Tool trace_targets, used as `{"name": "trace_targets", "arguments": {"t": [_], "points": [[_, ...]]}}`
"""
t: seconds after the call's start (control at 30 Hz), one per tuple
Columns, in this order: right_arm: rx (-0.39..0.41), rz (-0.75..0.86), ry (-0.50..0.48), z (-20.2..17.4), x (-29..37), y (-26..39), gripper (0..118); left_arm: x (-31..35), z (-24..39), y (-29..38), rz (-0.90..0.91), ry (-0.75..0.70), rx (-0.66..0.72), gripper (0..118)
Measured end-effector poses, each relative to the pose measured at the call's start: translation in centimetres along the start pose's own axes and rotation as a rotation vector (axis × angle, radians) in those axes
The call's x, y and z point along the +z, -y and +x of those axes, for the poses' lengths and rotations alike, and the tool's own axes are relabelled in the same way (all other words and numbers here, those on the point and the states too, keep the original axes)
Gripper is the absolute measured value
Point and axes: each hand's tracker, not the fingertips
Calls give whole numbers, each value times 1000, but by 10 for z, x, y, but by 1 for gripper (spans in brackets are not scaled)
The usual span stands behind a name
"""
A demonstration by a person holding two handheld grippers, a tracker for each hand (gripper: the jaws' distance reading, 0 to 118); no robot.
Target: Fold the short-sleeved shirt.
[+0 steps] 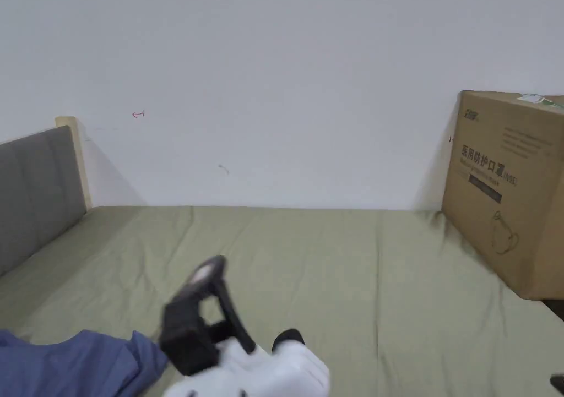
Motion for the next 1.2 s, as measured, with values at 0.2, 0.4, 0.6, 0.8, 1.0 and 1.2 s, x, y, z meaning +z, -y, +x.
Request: {"name": "trace_targets", "arguments": {"t": [0.2, 0.4, 0.6, 0.8, 1.0, 1.2], "points": [[1231, 262, -218, -91, 28, 67, 118, 6, -46, 30, -10, -50, 823, 118], [1289, 259, -292, -95, 40, 96, 118, 8, -36, 28, -43, -90, 673, 118], [1278, 234, -239, -90, 32, 96, 118, 3, -32, 28, -72, -34, 709, 118], [1254, 232, -186, -83, 28, 90, 118, 0, -29, 27, -68, 17, 685, 118], [1234, 245, -236, -81, 34, 86, 118, 2, -27, 25, -44, 64, 692, 118], [1285, 327, -241, -83, 41, 91, 118, 5, -27, 25, -36, 59, 714, 118]]}}
